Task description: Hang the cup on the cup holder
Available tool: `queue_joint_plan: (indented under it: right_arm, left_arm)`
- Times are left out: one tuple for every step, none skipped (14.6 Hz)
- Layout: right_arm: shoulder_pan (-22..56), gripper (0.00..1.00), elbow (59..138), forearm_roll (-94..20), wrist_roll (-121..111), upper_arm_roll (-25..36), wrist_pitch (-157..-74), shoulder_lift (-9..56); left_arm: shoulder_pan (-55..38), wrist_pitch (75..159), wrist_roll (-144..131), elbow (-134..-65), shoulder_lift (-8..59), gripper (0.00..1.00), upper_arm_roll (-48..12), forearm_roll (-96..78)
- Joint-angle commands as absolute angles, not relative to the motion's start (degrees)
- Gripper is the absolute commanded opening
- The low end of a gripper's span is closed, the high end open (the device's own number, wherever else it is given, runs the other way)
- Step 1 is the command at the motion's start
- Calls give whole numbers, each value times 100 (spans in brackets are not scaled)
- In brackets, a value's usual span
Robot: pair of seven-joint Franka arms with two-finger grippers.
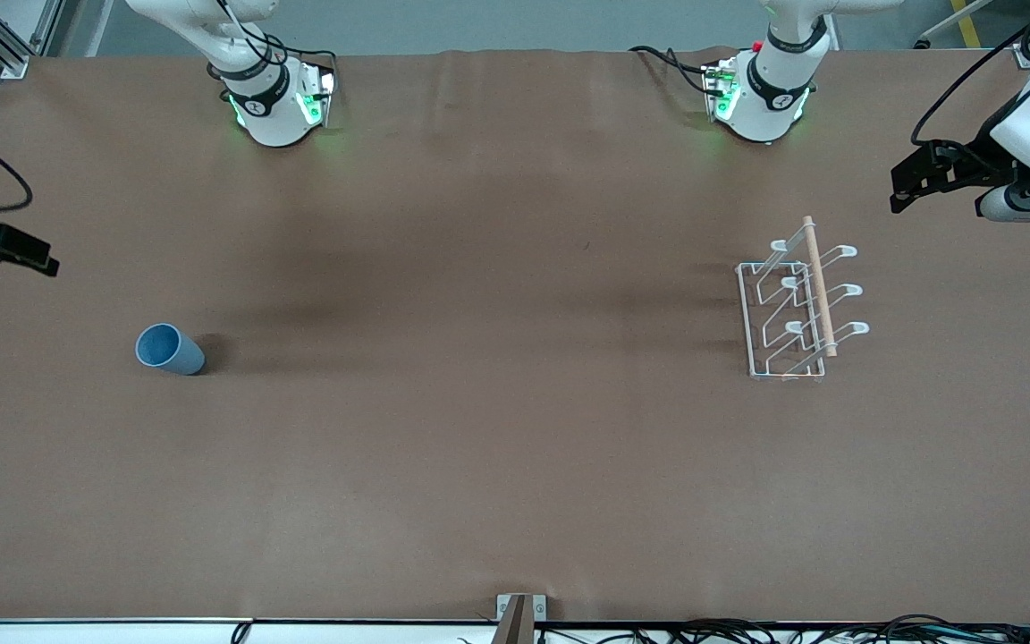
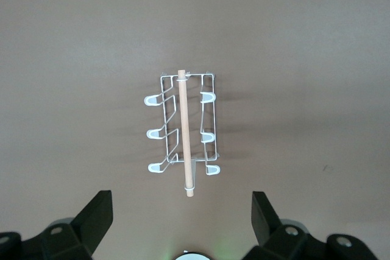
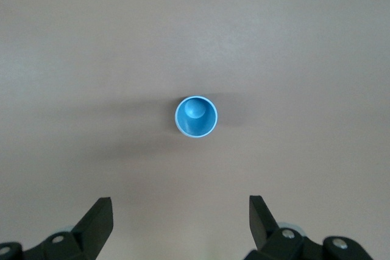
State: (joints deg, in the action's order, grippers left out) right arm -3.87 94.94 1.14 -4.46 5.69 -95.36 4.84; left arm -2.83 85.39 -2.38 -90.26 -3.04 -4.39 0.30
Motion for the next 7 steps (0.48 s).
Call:
queue_joint_plan:
  right_arm:
    - [-571,99,9921,132,-562,519,-10148,798]
    - [-580,99,10053,132,-650,519,-10421,948]
    - [-606,99,10185,132,-694,519,-10650,1106]
    - [-667,98,10317,132,-712,519,-10835,1238]
    - [-694,97,10431,132,-721,519,-11002,1370]
    - [-729,96,10485,132,-738,519,-11100,1475]
    - [-773,94,10494,123,-834,519,-11118,1581]
  left_arm:
    - [-316,8543,-176,-8895,-246,100,-448,26]
    - [-325,8543,-176,-8895,-246,100,-448,26]
    - [-316,8543,-150,-8895,-246,100,-448,26]
    - [-308,8543,-149,-8895,-246,100,-448,26]
    - [-299,8543,-149,-8895,-246,100,-448,9]
    - [-299,8543,-141,-8895,-246,100,-448,9]
    - [-290,8543,-141,-8895,-246,100,-448,0]
